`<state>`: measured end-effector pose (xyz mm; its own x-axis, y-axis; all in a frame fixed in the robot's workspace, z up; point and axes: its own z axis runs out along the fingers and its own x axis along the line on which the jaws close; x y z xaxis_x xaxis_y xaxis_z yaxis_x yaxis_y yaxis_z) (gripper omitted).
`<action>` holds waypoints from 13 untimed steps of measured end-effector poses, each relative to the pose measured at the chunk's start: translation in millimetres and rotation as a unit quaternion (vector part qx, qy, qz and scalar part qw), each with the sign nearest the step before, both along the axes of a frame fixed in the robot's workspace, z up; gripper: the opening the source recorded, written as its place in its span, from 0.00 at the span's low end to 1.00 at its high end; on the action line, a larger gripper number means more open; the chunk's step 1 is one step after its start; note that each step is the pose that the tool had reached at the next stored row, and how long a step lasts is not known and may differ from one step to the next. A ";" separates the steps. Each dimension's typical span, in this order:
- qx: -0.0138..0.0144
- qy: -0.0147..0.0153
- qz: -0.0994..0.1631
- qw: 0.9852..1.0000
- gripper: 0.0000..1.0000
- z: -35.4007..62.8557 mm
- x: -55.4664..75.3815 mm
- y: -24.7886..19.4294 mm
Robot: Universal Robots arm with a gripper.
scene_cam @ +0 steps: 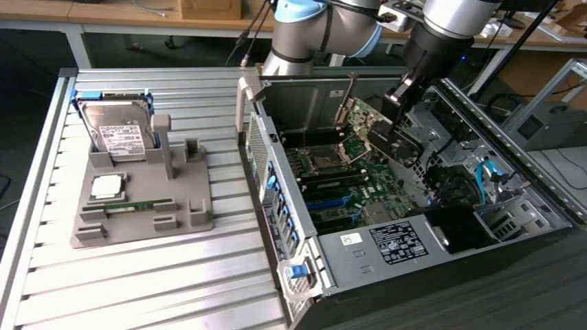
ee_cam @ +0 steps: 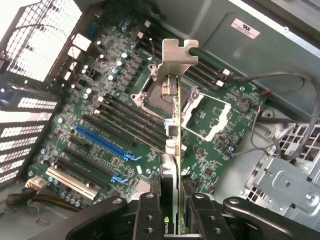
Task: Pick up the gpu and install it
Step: 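Insert the gpu into the slot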
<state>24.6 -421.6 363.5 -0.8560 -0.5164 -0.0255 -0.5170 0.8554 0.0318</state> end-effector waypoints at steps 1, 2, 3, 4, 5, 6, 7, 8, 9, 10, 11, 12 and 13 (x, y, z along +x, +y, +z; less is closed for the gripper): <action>0.000 0.000 0.004 1.000 0.27 0.0 0.0 0.0; 0.000 0.000 0.007 1.000 0.27 0.0 0.0 0.0; 0.000 0.000 0.014 1.000 0.27 0.0 0.0 0.0; 0.000 0.000 0.019 1.000 0.27 0.0 0.0 0.0; 0.000 0.000 0.022 1.000 0.27 0.0 0.0 0.0; 0.000 0.000 0.024 1.000 0.27 0.0 0.0 0.0; 0.000 0.000 0.027 1.000 0.27 0.0 0.0 0.0; 0.000 0.000 0.030 1.000 0.27 0.0 0.0 0.0; 0.000 0.000 0.032 0.999 0.27 0.0 0.0 0.0; 0.000 0.000 0.034 0.999 0.27 0.0 0.0 0.0; 0.000 0.000 0.036 0.999 0.27 0.0 0.0 0.0; 0.000 0.000 0.038 0.999 0.27 0.0 0.0 0.0; 0.000 0.000 0.043 0.999 0.27 0.0 0.0 0.0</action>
<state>24.6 -421.6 363.5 -0.8083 -0.5882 -0.0255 -0.5888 0.8077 0.0318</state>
